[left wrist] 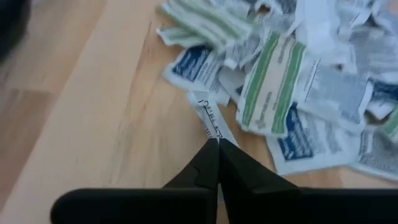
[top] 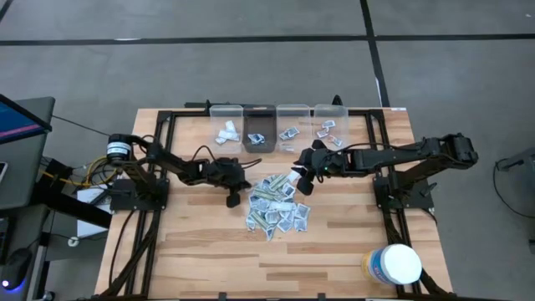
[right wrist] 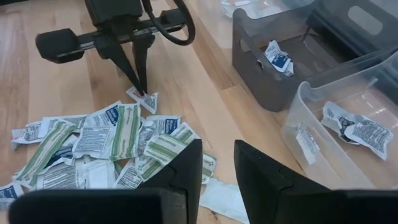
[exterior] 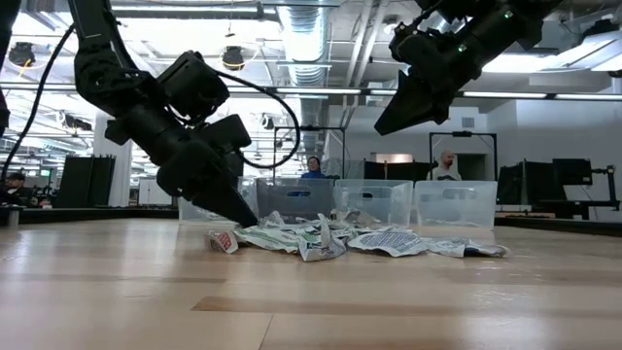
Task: Pick & Place First Aid Supplies
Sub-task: Put the ointment pack into the right transparent bin
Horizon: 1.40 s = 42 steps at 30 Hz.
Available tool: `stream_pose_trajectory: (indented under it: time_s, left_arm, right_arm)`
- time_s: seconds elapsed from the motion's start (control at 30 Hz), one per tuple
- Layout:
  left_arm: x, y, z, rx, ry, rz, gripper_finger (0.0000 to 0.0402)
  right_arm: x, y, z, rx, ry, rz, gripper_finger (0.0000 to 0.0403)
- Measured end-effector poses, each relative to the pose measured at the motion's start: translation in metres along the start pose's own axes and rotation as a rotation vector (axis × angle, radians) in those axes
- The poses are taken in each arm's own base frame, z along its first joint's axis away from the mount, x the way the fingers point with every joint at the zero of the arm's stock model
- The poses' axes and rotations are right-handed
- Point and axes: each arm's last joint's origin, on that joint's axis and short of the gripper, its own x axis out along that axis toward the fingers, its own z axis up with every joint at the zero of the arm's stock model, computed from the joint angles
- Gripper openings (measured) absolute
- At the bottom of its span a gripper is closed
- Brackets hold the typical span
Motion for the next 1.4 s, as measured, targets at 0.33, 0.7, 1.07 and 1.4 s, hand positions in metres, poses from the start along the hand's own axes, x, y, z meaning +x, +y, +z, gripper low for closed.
stream_pose_trajectory:
  time_s: [0.33,0.7,1.07,1.4]
  left_arm:
    - [-0.032,0.003,0.037,0.028,-0.204,0.129,0.0009]
    - [-0.052,0.01,0.068,0.015,-0.516,0.23,0.0012]
    - [-0.075,0.027,0.107,-0.231,-0.896,0.208,0.0013]
    - [-0.076,0.017,0.136,-0.254,-0.933,0.126,0.001]
  right_arm:
    - [0.0,0.001,0.006,0.017,-0.056,0.013,0.0088]
    - [0.001,-0.006,0.028,0.051,-0.229,0.179,0.0088]
    - [-0.009,-0.013,0.058,0.12,-0.517,0.242,0.0088]
    - [-0.022,-0.018,0.091,0.292,-0.571,0.273,0.0088]
